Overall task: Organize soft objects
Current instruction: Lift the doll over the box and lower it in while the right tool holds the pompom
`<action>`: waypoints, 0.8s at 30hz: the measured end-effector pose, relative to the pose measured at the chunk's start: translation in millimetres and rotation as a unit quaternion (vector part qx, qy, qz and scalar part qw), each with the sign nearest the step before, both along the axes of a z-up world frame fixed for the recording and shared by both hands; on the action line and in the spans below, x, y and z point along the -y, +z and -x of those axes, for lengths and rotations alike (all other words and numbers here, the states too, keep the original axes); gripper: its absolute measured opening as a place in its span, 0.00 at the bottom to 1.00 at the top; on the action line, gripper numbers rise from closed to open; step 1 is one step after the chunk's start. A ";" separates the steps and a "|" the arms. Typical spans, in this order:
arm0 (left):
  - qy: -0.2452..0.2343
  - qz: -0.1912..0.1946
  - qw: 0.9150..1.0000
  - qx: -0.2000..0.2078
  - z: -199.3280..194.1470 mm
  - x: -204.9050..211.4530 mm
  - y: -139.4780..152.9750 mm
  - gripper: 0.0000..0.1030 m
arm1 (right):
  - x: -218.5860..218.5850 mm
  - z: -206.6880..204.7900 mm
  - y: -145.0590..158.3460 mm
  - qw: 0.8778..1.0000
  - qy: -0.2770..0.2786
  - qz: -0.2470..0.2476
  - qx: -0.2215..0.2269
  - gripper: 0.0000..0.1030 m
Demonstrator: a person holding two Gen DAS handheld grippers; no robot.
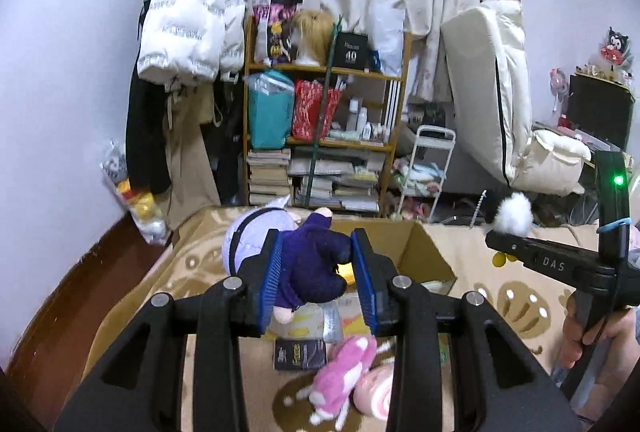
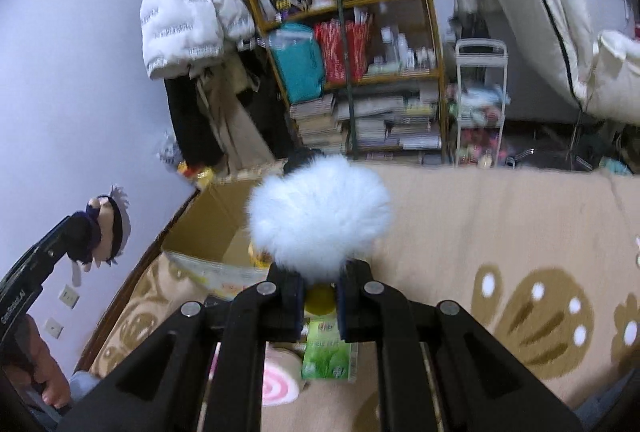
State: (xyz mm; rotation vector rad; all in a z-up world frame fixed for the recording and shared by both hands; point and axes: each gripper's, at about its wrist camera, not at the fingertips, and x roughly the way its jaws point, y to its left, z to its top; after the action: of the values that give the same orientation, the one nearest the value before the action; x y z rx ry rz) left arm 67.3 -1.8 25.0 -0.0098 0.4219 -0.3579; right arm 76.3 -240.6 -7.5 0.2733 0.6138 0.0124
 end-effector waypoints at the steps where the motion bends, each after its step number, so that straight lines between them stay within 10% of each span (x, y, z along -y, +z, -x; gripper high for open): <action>1: 0.002 0.001 1.000 0.010 -1.5 1.2 1.9 0.33 | 0.5 -0.8 3.0 1.000 0.001 0.002 0.008 0.12; 15: -0.023 -0.026 0.995 0.089 -32.4 26.4 19.8 0.33 | -13.7 -27.1 8.7 0.997 0.018 0.039 0.062 0.13; 24: -0.044 -0.050 0.996 0.062 -44.6 43.0 -2.8 0.33 | -16.3 -42.4 -2.4 0.998 0.029 0.037 0.052 0.13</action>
State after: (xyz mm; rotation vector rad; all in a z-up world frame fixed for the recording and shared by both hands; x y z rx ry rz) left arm 111.9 -44.8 22.2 0.1281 0.3175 -0.4215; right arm 118.8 -224.3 -9.9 0.1822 0.5184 0.0589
